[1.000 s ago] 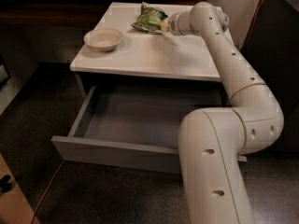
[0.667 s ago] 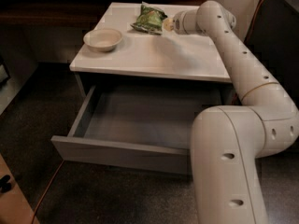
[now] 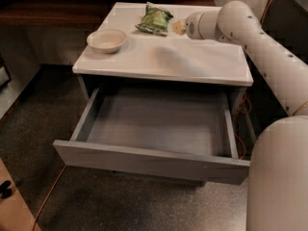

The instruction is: Place green jalapeno chip bag into top drawer

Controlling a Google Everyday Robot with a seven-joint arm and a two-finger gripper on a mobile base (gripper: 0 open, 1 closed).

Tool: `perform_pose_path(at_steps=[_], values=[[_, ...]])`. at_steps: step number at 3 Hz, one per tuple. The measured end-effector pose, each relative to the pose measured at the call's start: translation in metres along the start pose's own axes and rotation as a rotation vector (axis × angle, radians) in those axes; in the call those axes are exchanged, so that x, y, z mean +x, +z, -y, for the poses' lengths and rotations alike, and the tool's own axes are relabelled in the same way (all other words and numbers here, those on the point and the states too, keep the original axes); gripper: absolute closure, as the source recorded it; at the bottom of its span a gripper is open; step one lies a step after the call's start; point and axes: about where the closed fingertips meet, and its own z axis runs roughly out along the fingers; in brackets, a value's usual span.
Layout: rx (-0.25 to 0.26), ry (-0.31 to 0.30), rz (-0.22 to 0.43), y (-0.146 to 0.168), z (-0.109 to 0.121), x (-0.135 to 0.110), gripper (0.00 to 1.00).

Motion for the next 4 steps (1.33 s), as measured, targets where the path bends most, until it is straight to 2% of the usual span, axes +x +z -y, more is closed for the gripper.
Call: perform_pose_path(at_steps=[1,2,3,4], values=[[-0.061,-0.021,-0.019,-0.005,-0.018,0.012,0.56],[-0.089,-0.049,-0.018,-0.002,-0.024,0.013,0.33],[-0.099,-0.052,-0.023,0.002,-0.026,0.014,0.02],[-0.125,-0.044,-0.059,0.013,-0.026,0.018,0.00]])
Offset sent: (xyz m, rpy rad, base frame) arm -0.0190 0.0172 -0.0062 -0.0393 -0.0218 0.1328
